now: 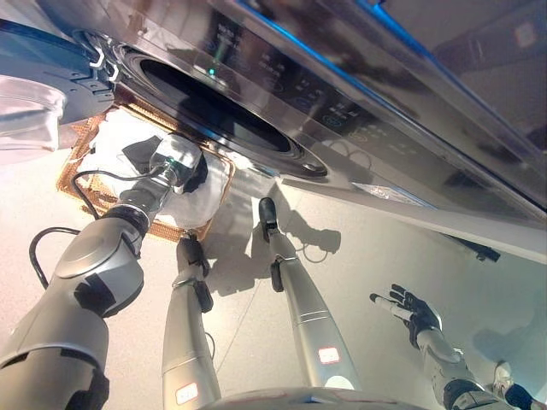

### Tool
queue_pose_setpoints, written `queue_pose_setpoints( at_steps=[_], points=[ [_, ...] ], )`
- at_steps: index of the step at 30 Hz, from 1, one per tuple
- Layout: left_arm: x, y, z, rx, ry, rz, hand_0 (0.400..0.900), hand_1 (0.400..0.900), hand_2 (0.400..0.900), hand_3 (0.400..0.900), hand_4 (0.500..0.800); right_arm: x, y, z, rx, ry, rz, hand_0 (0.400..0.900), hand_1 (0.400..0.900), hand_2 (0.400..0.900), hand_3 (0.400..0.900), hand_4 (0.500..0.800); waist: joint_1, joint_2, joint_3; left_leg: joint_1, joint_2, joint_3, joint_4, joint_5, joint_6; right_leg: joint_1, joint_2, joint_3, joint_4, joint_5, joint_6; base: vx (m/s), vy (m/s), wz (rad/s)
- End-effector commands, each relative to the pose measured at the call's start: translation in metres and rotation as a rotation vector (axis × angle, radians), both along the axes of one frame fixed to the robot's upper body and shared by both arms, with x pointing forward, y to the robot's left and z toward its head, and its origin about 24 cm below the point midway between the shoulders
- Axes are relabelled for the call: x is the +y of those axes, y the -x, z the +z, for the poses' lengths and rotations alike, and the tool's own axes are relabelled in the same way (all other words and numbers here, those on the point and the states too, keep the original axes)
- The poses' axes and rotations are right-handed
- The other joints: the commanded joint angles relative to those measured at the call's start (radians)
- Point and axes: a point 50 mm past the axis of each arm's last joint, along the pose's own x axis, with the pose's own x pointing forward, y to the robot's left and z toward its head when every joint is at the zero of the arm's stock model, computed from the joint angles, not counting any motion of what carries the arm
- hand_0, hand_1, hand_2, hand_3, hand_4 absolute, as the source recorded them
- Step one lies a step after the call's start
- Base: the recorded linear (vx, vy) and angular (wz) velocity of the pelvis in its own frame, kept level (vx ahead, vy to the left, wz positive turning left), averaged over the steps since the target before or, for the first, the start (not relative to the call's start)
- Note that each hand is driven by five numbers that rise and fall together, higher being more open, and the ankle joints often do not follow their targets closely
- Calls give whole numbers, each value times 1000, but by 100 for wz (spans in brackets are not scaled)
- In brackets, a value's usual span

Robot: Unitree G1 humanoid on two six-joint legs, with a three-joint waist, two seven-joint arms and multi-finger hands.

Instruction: Put the clothes in the basket into the washing machine.

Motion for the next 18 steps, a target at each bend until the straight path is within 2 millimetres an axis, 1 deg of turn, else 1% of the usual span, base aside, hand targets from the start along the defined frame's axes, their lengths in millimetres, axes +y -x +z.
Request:
queue_pose_setpoints(
  at_steps=[1,2,3,4,5,7,11,15,18],
  points=[
    [-9,-6,18,-51,34,-52,857,857,857,857,774,-52,32,15,54,122,-117,900,900,900,900,800,-30,41,39,40,-9,-32,-82,-20,-3,14,42,-27,3,-51,16,-16,-16,8],
    [-15,-6,15,-64,42,-76,822,822,822,822,753,-43,37,9,75,109,-88,900,900,900,900,800,-24,43,46,39,-10,-32,-81,-19,-2,14,41,-29,5,-53,15,-13,-15,9],
    [-16,-6,15,-67,44,-66,647,647,647,647,648,-41,44,3,107,96,-101,900,900,900,900,800,-23,43,47,39,-10,-32,-82,-17,-1,14,41,-30,7,-54,14,-19,-18,7],
    [-18,-9,19,-79,56,-49,400,400,400,400,500,-39,47,0,129,88,-106,900,900,900,900,800,-22,43,49,39,-11,-31,-82,-16,-1,13,41,-31,8,-54,14,0,0,0],
    [-21,-10,20,-83,74,-49,400,400,400,400,500,-37,46,-1,131,84,-112,900,900,900,900,800,-23,41,52,39,-13,-31,-82,-15,-1,12,41,-32,9,-54,13,0,0,0],
    [-19,-10,20,-79,79,-32,400,400,400,400,500,-34,45,-3,143,92,-99,900,900,900,900,800,-26,41,54,40,-12,-29,-85,-13,-1,10,41,-31,9,-51,14,0,0,0],
    [-18,-9,17,-88,107,-24,400,400,400,400,500,-33,49,-5,149,95,-102,900,900,900,900,800,-30,41,53,42,-12,-31,-91,-7,-2,13,41,-33,5,-48,14,0,0,0],
    [-20,-9,18,-110,134,-30,400,400,400,400,500,-32,50,-5,149,99,-94,900,900,900,900,800,-26,43,41,57,-13,-38,-104,1,-7,33,39,-41,2,-48,11,-11,-20,5],
    [-18,-8,17,-129,181,-11,400,400,400,400,500,-28,50,-7,151,98,-77,900,900,900,900,800,-21,47,32,83,-13,-40,-120,9,-12,58,37,-47,-7,-44,9,-7,-22,8]
  ],
)
